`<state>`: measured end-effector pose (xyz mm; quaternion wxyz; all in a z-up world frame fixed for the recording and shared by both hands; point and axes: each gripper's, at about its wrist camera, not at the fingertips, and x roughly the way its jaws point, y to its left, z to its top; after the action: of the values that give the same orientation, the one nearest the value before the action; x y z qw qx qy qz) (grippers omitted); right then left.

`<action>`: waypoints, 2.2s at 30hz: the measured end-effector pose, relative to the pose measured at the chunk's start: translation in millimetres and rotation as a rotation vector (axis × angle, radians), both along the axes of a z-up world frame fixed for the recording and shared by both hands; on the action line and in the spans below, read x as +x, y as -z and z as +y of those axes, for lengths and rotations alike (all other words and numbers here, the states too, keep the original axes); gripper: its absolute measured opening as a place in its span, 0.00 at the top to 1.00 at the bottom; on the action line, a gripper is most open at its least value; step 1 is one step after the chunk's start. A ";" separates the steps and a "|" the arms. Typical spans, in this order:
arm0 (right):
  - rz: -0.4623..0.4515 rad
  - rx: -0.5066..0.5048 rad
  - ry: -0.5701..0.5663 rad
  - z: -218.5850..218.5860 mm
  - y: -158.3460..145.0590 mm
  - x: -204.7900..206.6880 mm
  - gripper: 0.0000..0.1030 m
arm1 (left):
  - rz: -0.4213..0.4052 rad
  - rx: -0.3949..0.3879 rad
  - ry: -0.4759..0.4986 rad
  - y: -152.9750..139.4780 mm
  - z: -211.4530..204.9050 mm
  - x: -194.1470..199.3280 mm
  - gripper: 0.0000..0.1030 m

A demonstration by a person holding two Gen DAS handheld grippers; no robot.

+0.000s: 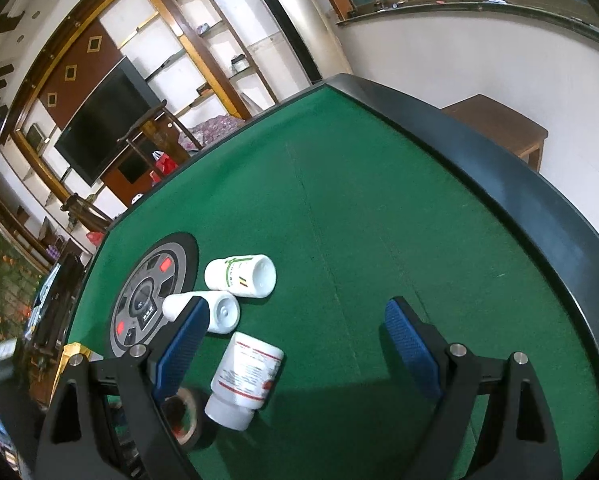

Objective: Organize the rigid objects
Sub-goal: 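Grasp the black tape roll with the left tool while the right tool grasps the red-label bottle, then carry the tape roll and red-label bottle over the tray with both tools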

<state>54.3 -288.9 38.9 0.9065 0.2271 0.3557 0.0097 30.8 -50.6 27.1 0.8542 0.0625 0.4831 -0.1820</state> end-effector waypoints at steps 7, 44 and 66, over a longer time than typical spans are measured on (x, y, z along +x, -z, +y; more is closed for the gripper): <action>0.021 -0.033 -0.055 16.0 3.9 3.9 0.14 | 0.000 -0.005 -0.042 2.5 8.0 -22.3 0.84; 0.140 -0.394 -0.265 116.8 14.8 -32.9 0.64 | -0.230 -0.098 -0.252 -56.9 158.2 -151.8 0.85; 0.013 -0.335 -0.531 234.8 -36.6 -117.5 0.64 | -0.371 -0.086 -0.359 -79.5 210.8 -192.2 0.85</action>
<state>-63.1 -54.1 75.4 0.8950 -0.0262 0.4048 0.1857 -161.4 160.2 106.6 0.9487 -0.0285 0.3132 -0.0332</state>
